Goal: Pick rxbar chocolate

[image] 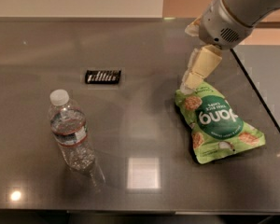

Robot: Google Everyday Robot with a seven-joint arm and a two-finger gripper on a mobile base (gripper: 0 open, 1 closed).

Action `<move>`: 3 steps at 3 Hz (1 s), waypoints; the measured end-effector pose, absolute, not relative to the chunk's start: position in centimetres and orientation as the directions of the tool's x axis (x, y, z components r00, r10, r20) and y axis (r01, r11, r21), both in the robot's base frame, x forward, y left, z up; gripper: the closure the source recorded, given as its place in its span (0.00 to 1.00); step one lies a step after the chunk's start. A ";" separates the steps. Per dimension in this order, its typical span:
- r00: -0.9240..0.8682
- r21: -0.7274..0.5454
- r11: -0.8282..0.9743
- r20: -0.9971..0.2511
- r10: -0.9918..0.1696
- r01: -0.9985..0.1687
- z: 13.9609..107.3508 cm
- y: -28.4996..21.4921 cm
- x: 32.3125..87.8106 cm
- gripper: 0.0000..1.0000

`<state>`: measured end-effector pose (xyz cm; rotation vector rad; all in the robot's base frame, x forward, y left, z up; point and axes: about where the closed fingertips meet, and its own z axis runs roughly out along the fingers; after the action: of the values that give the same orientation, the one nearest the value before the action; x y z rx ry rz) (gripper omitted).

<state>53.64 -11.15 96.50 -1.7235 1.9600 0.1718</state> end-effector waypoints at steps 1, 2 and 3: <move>-0.037 -0.216 0.162 -0.488 -0.872 -0.963 95.3 -8.3 56.1 0.00; -0.012 -0.199 0.133 -0.514 -0.857 -0.971 94.4 -5.6 58.4 0.00; 0.020 -0.196 0.101 -0.536 -0.844 -0.975 93.3 -3.0 60.4 0.00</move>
Offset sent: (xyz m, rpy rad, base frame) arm 0.0787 0.0864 -0.0323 0.1080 0.0474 0.1082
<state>60.39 -2.97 93.35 -1.7736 1.8542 0.3225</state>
